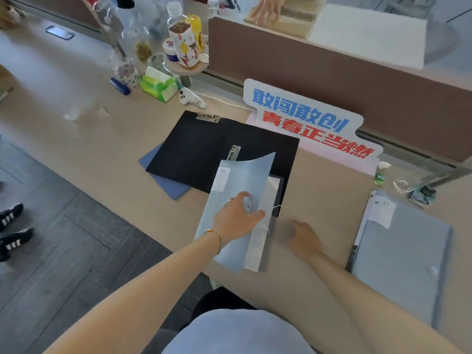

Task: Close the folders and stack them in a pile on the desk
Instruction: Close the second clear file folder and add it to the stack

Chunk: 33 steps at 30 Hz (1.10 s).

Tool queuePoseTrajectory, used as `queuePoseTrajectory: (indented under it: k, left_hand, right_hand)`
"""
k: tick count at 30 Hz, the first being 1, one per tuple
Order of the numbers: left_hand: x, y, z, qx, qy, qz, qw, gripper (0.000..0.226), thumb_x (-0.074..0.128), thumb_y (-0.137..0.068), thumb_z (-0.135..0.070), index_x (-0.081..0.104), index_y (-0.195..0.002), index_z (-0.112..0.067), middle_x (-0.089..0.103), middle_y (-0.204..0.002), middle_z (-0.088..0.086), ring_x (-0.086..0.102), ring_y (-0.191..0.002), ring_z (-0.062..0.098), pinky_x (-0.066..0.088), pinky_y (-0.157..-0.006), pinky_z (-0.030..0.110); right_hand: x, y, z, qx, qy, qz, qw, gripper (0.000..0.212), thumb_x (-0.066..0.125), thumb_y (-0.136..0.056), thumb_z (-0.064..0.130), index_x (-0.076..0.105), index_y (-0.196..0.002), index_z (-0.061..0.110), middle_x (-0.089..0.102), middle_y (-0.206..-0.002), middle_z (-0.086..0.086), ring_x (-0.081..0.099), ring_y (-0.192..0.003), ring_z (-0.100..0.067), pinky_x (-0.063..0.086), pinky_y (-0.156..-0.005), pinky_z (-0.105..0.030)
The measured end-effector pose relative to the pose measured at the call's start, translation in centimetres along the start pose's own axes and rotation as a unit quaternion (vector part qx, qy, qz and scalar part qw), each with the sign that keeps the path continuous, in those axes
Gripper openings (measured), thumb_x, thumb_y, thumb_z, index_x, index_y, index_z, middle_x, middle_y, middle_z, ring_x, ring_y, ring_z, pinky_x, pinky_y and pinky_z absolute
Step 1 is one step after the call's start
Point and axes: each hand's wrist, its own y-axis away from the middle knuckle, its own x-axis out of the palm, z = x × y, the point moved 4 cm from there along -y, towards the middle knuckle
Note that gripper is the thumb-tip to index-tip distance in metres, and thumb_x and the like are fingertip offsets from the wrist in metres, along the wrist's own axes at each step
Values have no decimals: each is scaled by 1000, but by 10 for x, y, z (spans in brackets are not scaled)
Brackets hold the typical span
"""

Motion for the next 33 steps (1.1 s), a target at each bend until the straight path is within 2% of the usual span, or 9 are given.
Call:
queuePoseTrajectory:
  k: [5, 8, 10, 14, 18, 23, 28, 31, 33]
  left_hand:
    - [53, -7, 1, -15, -33, 30, 999, 77, 61, -79, -55, 34, -146, -28, 44, -140, -3, 50, -126, 28, 46, -97, 39]
    - [72, -14, 10, -35, -59, 59, 996, 77, 57, -83, -53, 30, -150, -25, 35, -150, 3, 40, -137, 31, 43, -105, 45]
    - [72, -18, 17, -42, -65, 67, 995, 72, 52, -86, -51, 33, -150, -24, 36, -153, 4, 43, -136, 30, 43, -105, 44]
    - [38, -31, 40, 0, -130, 16, 991, 60, 52, -90, -30, 40, -148, -19, 44, -148, 5, 47, -130, 31, 45, -102, 44]
    - [-14, -53, 71, -32, -158, -87, 983, 57, 52, -86, -24, 43, -143, -20, 47, -141, 11, 50, -123, 34, 48, -98, 47]
    - [-33, -69, 100, -112, -63, -31, 991, 33, 39, -90, -24, 57, -117, -22, 63, -109, 7, 62, -90, 25, 56, -82, 42]
    - [-38, -74, 100, -133, 51, -22, 990, 26, 45, -93, -23, 69, -99, -15, 72, -102, 10, 63, -75, 18, 51, -64, 30]
    - [-42, -72, 99, -132, 91, -11, 987, 16, 58, -91, -30, 70, -93, -19, 76, -93, 6, 72, -80, 23, 62, -78, 40]
    - [-46, -70, 95, -128, 126, -4, 984, 15, 69, -88, -33, 62, -98, -23, 74, -96, 1, 73, -88, 21, 61, -83, 43]
  right_hand:
    - [-7, 3, -10, 7, -96, -24, 995, 61, 47, -89, 7, 42, -149, 17, 54, -144, -6, 53, -129, -26, 43, -103, -29]
    - [-2, 5, -12, 15, -114, -8, 993, 68, 52, -86, 7, 39, -151, 19, 57, -138, -6, 56, -123, -23, 43, -98, -27]
    - [1, 7, -7, 11, -132, 4, 991, 71, 54, -84, 5, 37, -152, 21, 55, -141, -7, 54, -125, -22, 40, -98, -24]
    - [10, 8, 7, -22, -125, 38, 991, 78, 57, -78, 0, 40, -150, 24, 44, -151, -6, 48, -134, -24, 36, -106, -23]
    - [22, 7, 19, -40, -99, 62, 992, 69, 64, -79, 8, 49, -145, 23, 41, -152, -11, 43, -138, -25, 31, -112, -26]
    - [26, 3, 27, -35, -73, 45, 996, 61, 65, -85, 13, 49, -144, 13, 37, -153, -11, 39, -140, -26, 26, -112, -24]
    - [27, 5, 23, -22, 30, 43, 998, 70, 58, -87, 30, 35, -152, 16, 34, -147, -8, 33, -135, -30, 34, -111, -34]
    - [28, 5, 21, -30, 108, 41, 993, 74, 54, -87, 30, 27, -155, 17, 34, -146, -9, 31, -135, -30, 39, -107, -37]
    - [29, 4, 20, -35, 131, 50, 990, 77, 53, -86, 26, 23, -156, 18, 32, -151, -10, 30, -138, -31, 39, -108, -37]
